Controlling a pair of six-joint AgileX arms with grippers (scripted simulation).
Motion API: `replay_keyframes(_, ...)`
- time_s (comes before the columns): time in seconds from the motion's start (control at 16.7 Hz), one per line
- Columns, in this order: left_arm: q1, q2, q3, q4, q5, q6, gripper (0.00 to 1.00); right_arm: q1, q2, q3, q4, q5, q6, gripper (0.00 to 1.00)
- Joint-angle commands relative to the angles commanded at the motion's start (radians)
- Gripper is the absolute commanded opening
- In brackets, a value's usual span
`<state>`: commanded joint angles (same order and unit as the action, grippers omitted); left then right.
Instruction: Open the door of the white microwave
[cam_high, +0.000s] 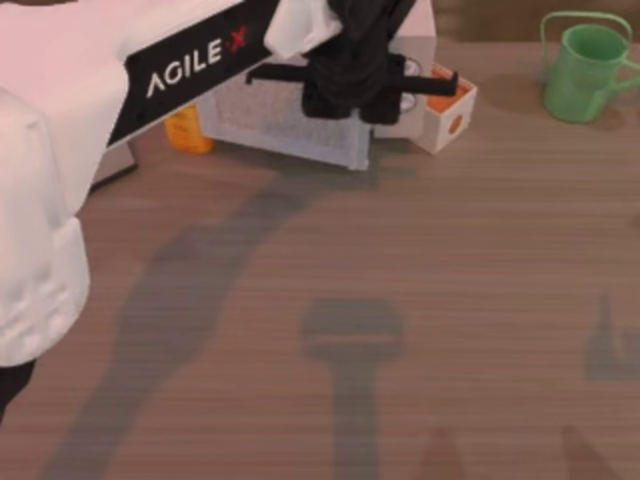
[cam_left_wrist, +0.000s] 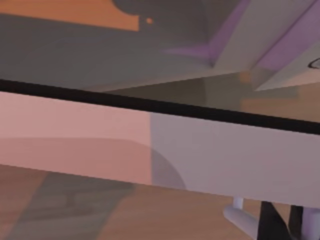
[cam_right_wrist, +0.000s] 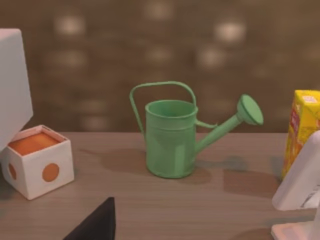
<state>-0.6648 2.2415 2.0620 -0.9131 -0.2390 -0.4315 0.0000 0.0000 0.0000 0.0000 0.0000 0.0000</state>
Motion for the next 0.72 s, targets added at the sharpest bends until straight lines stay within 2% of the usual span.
replay_keyframes(0.72,-0.005,-0.009,-0.016,0.010,0.009,0.007,0.00,0.000,0.000,0.000,0.000,0.000,0.000,1.00)
